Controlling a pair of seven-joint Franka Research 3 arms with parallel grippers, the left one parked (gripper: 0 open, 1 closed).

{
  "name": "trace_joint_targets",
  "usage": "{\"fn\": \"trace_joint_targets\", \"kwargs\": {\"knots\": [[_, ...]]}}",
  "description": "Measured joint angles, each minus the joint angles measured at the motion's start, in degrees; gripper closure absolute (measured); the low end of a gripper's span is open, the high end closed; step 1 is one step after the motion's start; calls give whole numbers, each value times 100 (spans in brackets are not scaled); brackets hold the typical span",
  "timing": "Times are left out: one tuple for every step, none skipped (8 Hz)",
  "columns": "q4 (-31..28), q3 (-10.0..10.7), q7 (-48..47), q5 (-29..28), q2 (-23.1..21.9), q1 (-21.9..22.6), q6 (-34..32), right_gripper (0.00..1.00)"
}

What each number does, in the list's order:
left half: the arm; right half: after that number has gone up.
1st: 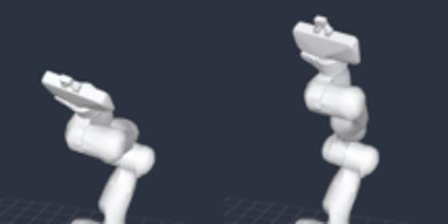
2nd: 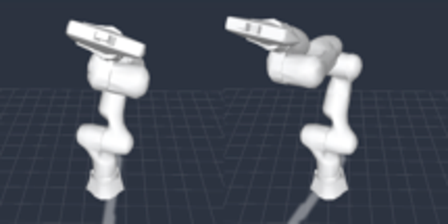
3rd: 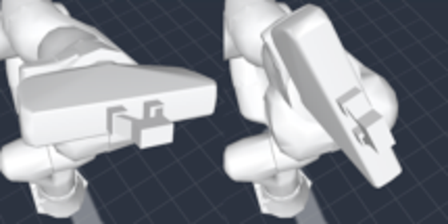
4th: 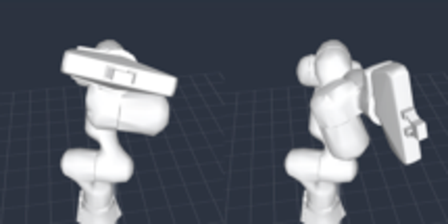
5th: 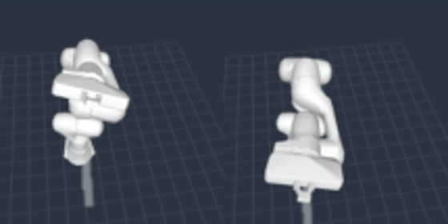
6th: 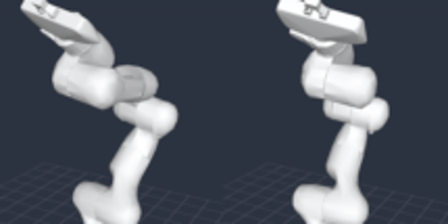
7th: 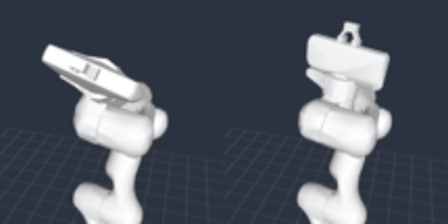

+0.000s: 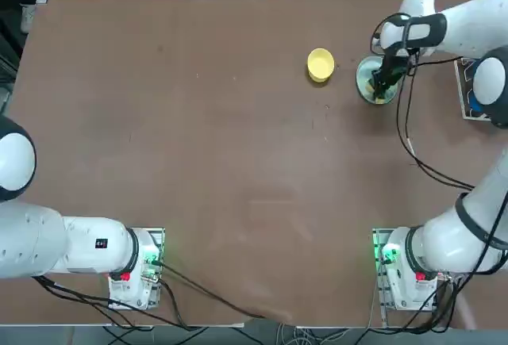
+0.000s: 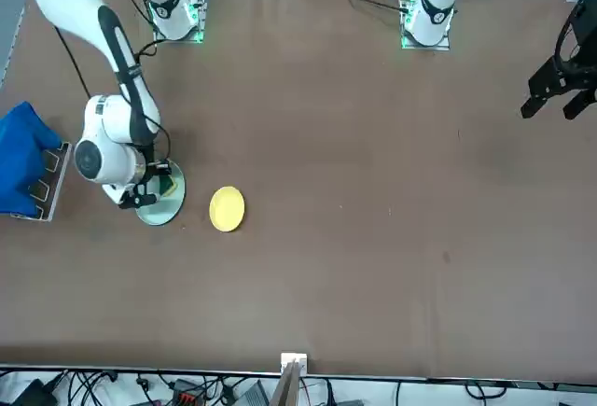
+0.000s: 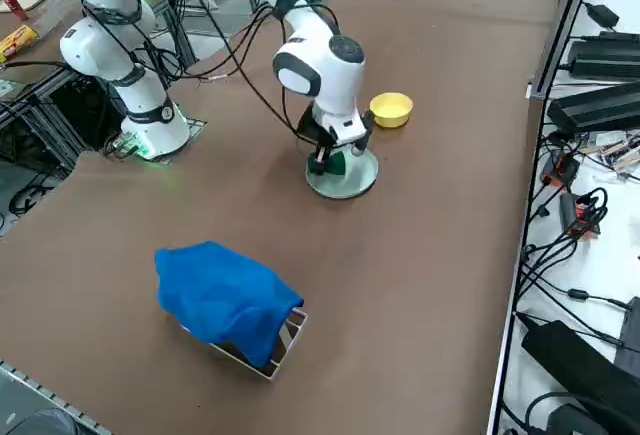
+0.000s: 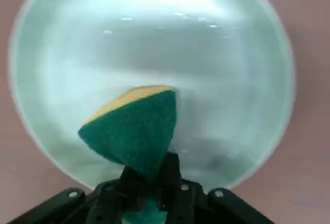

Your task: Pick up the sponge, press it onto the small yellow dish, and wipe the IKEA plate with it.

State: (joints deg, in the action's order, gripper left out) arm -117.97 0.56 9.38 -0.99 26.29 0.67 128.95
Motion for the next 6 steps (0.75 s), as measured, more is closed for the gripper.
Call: {"fn": "trace_joint_targets", "kwargs": {"knots": [[33, -1, 66, 161, 12, -127, 46, 87], [94, -2, 75, 254, 25, -174, 61, 87], [167, -2, 76, 312, 58, -183, 62, 87], [282, -2, 76, 335, 140, -183, 62, 87], [411, -4, 76, 337, 252, -183, 59, 87], [522, -8, 76, 338, 317, -180, 47, 87]]}}
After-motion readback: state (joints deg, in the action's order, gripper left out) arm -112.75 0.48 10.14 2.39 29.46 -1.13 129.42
